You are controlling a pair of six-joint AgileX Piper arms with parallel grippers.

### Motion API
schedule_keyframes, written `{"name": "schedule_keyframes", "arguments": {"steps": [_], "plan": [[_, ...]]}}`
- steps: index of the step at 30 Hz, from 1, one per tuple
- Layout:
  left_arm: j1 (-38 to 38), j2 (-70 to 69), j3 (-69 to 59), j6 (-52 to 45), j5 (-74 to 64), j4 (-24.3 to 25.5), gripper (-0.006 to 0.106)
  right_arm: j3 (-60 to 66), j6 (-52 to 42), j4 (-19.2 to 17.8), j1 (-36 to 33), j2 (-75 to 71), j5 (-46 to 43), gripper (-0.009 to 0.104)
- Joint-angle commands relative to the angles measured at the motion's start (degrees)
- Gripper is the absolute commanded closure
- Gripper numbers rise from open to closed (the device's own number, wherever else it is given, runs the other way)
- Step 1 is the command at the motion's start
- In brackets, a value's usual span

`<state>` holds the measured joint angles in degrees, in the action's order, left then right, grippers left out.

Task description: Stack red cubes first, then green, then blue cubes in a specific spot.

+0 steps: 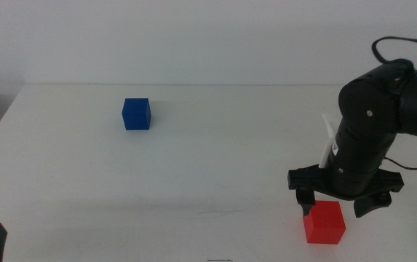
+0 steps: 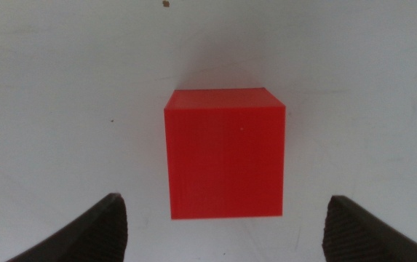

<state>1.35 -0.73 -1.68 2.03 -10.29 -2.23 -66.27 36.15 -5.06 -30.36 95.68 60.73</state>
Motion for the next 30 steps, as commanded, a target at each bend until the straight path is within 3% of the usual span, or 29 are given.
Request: {"name": "schedule_keyframes", "arguments": {"steps": [1, 22, 27, 30], "plan": [[-0.1, -1.2, 0.2, 0.6, 4.5, -0.9, 0.007, -1.8, -0.1, -1.5, 0.0, -1.2, -0.4, 0.021], [-0.1, -1.2, 0.2, 0.6, 4.5, -0.9, 0.007, -1.7, -2.5, -1.4, 2.2, 6.3, -4.8, 0.039], [-0.1, -1.2, 0.2, 0.6, 4.5, -0.9, 0.007, -1.7, -2.4, -1.5, 2.2, 6.4, -5.8, 0.049], [-0.1, -1.2, 0.2, 0.6, 4.5, -0.9, 0.007, -1.7, -2.4, -1.5, 2.2, 6.4, -6.1, 0.061]]}}
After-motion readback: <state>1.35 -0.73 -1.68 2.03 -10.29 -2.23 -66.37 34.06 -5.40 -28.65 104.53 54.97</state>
